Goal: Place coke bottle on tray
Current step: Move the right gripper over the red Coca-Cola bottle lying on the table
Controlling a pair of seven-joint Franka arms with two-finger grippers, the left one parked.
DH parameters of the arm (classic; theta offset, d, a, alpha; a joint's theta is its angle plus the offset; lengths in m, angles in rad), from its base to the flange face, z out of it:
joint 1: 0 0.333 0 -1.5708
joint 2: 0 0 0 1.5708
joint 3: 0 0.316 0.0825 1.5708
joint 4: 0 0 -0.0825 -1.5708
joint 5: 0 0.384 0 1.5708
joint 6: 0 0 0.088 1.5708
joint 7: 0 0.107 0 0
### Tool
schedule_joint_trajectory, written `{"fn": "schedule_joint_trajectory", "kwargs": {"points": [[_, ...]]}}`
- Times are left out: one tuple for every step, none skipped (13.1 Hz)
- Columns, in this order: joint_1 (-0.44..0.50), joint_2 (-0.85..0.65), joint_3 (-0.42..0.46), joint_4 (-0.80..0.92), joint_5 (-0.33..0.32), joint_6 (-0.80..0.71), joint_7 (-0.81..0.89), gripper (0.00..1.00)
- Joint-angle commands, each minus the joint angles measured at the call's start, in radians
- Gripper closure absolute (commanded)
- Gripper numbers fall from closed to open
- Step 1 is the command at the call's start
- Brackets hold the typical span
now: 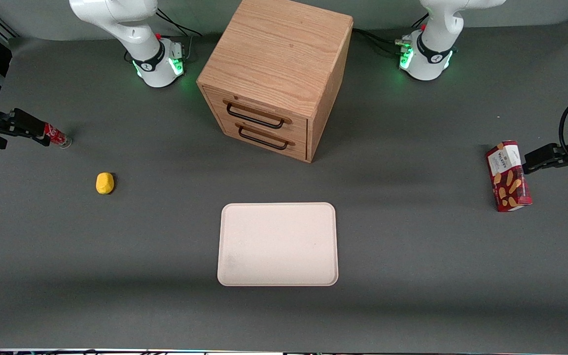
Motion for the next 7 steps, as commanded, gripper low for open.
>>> {"fn": "schedule_joint_trajectory", "kwargs": {"points": [[0.009, -0.002, -0.011, 0.012, 0.024, -0.005, 0.009, 0.0], [0.009, -0.002, -0.01, 0.015, 0.024, -0.005, 0.004, 0.0], [0.009, -0.002, -0.01, 0.015, 0.024, -0.005, 0.006, 0.0], [0.009, 0.0, -0.01, 0.015, 0.024, -0.005, 0.007, 0.0], [0.009, 0.0, -0.01, 0.015, 0.024, -0.005, 0.001, 0.0], [0.008, 0.0, -0.01, 0.015, 0.024, -0.005, -0.004, 0.0], [0.008, 0.0, -0.01, 0.012, 0.024, -0.007, -0.004, 0.0]]}}
